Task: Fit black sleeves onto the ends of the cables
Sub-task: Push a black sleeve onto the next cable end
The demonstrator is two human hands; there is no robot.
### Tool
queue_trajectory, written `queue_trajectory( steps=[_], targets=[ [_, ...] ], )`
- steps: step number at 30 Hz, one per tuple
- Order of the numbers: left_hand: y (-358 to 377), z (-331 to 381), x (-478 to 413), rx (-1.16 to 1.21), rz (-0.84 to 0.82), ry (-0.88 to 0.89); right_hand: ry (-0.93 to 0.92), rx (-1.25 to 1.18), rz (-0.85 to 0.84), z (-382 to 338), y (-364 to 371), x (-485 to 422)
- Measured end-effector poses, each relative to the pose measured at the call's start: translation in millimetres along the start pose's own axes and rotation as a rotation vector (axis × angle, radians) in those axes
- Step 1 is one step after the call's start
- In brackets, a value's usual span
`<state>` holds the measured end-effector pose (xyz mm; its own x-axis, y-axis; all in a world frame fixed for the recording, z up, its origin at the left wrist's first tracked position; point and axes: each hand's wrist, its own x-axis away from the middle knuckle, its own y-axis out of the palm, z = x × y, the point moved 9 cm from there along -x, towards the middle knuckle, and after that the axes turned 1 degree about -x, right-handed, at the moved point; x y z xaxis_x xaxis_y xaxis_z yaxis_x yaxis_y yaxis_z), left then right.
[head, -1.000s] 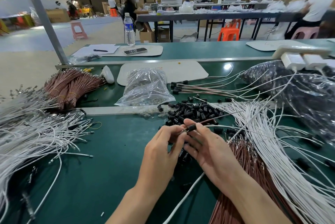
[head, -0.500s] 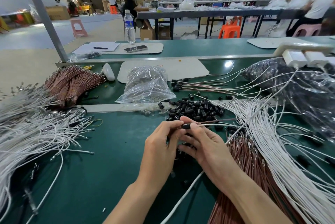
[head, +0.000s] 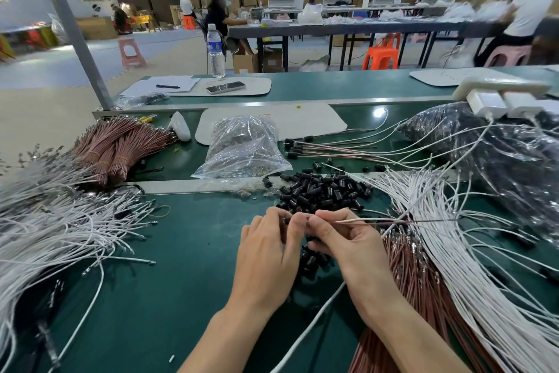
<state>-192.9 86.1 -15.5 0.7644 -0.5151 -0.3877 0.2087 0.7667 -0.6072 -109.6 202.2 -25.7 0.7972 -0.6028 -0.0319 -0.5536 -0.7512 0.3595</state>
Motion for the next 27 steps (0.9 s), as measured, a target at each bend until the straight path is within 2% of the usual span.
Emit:
queue_trajectory(
  steps=[10,20,27],
  targets=[
    [2.3,-6.1,-1.8,-0.192,0.001,-0.015,0.027,0.031,-0.077,3.7,8.3,-0.5],
    [7.8,-7.2,0.7,0.035,-0.063,-0.067,0.057,-0.032,-0.198,11.1,14.0,-2.1],
    [7.6,-11.0,1.1,0.113,-0.063,-0.112,0.069,-0.088,-0.191,11.4,12.5,-5.4]
  ],
)
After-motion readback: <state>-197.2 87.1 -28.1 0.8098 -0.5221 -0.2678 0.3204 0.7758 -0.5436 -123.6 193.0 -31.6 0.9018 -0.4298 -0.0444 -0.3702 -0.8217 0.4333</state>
